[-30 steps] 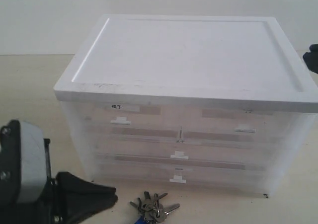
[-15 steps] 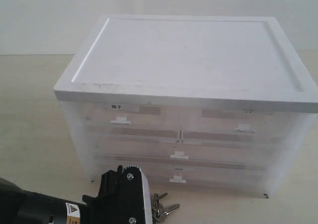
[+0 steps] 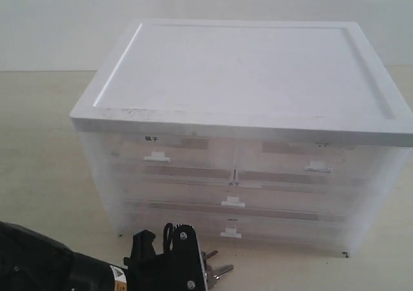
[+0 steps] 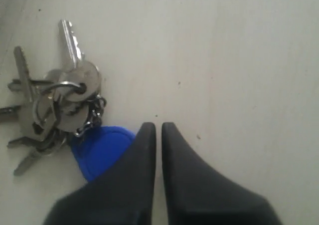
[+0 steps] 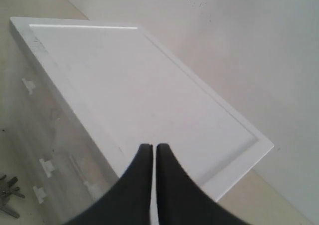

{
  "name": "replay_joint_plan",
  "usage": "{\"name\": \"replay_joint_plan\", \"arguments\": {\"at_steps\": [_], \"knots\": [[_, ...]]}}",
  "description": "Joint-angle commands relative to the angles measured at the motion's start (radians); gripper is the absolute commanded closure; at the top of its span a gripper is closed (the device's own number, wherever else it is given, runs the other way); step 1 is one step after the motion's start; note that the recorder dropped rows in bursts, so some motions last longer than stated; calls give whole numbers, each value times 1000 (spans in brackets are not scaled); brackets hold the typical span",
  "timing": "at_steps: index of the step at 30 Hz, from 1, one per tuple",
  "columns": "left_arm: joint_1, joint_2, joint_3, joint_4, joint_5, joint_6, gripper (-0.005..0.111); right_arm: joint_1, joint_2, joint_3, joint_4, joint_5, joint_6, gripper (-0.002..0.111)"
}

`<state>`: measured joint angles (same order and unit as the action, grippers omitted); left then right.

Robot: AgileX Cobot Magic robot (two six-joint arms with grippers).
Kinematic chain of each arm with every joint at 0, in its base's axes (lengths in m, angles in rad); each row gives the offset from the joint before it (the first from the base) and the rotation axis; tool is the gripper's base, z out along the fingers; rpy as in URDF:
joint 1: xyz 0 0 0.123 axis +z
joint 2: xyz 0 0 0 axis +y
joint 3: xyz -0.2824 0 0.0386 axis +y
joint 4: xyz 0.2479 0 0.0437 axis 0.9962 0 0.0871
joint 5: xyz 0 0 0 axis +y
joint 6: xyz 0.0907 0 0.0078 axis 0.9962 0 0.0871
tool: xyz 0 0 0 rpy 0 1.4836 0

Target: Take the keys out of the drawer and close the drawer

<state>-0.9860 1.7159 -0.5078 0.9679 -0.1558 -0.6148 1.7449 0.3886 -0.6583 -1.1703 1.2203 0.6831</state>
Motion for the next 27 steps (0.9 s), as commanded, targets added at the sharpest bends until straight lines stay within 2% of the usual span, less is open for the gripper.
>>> {"name": "replay_joint_plan", "arguments": {"at_steps": [1,7,19,27], "knots": [[1,42,-42,-12,24,-12,102,3,-7,2,2,1,0,108],[14,93,-103,-10,146,-12,102,3,-7,2,10,1,0,108],[126,107,-128,-3,126,6,102,3,-7,2,9,1,0,108],[127,107,-134,15,27,9,102,3,-7,2,9,1,0,108]]}}
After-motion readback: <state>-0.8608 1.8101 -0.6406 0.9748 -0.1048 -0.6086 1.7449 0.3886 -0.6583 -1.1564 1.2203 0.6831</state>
